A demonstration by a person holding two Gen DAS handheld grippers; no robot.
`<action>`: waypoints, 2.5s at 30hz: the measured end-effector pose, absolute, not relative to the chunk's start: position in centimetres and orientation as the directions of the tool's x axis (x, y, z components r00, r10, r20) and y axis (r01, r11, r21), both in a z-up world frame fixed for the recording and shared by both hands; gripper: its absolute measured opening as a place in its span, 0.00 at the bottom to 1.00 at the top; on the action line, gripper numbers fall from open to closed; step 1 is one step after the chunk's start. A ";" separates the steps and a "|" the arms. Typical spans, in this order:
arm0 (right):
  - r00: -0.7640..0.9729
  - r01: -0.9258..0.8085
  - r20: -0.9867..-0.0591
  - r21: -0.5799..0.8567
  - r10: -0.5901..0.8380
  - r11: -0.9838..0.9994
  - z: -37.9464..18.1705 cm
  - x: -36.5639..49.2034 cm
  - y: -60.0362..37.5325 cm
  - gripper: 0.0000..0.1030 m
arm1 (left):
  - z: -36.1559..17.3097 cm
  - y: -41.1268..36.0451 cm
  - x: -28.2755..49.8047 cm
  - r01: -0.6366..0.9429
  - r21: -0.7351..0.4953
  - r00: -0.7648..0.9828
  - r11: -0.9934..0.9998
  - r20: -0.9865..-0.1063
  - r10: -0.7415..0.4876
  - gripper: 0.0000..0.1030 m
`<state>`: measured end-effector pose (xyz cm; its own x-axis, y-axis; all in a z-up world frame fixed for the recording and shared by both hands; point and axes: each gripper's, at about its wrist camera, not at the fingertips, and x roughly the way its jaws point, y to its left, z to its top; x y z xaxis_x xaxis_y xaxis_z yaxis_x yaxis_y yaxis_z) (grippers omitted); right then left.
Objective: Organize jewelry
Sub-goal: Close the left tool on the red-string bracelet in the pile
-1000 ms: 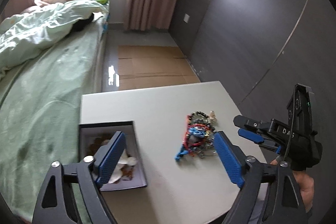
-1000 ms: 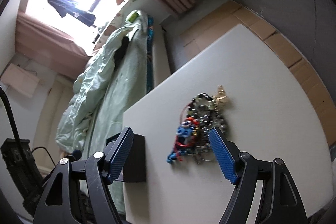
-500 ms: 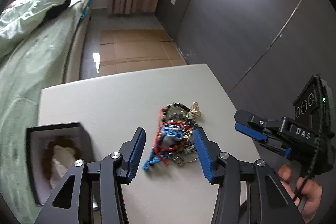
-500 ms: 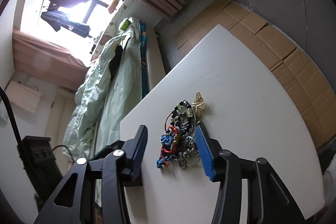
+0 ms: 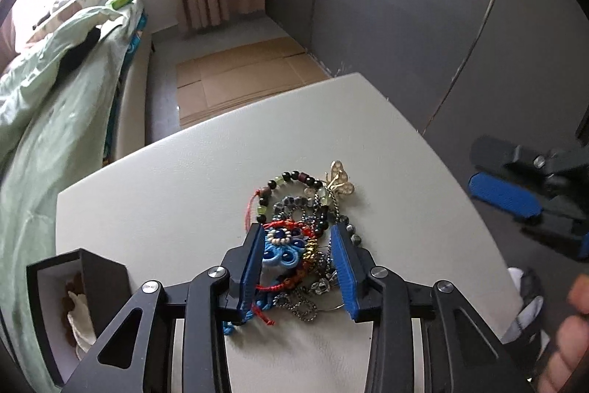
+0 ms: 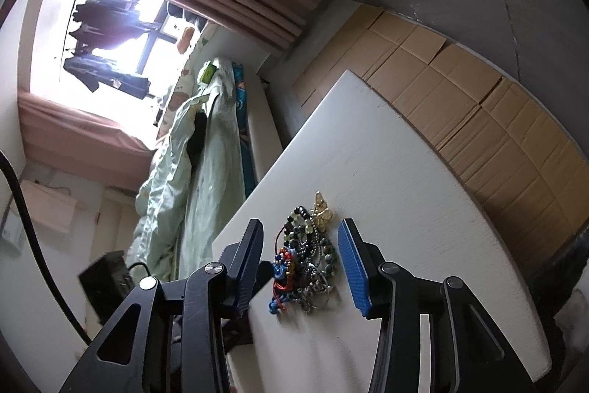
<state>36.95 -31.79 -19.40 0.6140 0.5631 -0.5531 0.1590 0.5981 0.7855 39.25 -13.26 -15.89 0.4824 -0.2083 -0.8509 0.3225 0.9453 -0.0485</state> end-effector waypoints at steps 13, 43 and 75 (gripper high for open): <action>0.614 0.156 -0.533 0.805 0.582 0.572 -19.7 36.9 -32.6 0.44 | -17.9 -14.4 39.9 0.330 0.071 0.489 0.941 -0.866 -0.106 0.37; 0.571 0.193 -0.607 0.753 0.552 0.629 -20.4 37.7 -30.9 0.44 | -16.7 -11.0 40.5 0.333 -0.268 0.385 0.904 -0.837 -0.390 0.25; 0.582 0.154 -0.570 0.777 0.580 0.610 -20.0 37.1 -31.4 0.44 | -15.1 -10.1 39.4 0.306 -0.160 0.497 0.939 -0.814 -0.301 0.07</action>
<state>37.09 -31.41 -19.99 0.5820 0.5799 -0.5702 0.1537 0.6100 0.7773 39.36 -10.10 -15.12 0.4970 -0.3007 -0.8140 0.3060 0.9385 -0.1599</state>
